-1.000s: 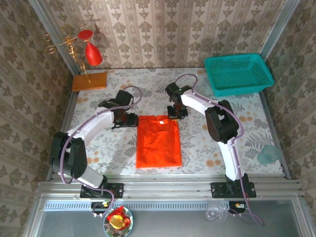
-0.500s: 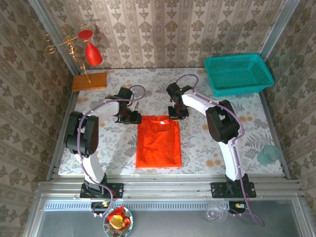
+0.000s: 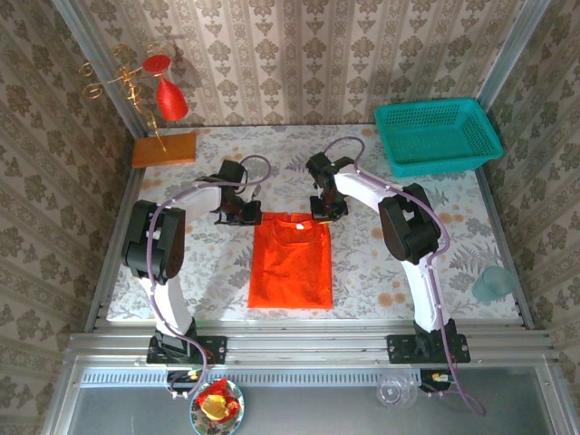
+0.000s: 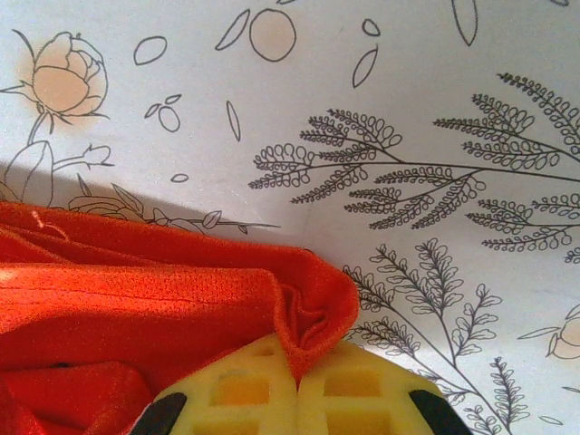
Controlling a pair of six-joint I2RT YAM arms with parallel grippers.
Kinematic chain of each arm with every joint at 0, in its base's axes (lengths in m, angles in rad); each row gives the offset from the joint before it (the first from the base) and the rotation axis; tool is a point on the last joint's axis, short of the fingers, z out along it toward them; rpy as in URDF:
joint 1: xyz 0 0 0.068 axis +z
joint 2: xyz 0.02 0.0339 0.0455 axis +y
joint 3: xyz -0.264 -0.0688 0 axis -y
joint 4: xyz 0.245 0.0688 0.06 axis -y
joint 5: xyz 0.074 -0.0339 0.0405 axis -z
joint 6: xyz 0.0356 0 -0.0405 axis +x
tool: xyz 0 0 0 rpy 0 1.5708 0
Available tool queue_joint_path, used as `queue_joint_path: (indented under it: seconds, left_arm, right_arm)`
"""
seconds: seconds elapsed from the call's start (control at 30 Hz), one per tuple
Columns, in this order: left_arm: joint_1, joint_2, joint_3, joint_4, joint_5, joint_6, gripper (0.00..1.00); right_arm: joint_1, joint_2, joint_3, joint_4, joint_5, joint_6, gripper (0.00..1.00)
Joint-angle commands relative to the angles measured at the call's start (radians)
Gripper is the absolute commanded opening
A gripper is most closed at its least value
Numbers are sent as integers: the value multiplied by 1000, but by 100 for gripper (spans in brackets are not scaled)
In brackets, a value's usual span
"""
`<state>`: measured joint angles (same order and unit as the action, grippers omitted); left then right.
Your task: Fold the inside-out t-shirt
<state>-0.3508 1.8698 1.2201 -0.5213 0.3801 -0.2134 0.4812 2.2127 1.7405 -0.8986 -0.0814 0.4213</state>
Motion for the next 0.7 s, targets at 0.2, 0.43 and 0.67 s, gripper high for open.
queue_joint_path:
  seconds: [0.2,0.43,0.67]
  left_arm:
    - [7,-30,4,38,22,12,2]
    - [7,-46,22,-2,-78,64,32]
    - [4,-16,56,-68,-93,129,42]
  right_arm:
    - [-4,-34,10,-56,20,-13,5]
    - [-4,-36,16,-63,23,-18,5]
    - [-4,-19,41,-80,28,-28,5]
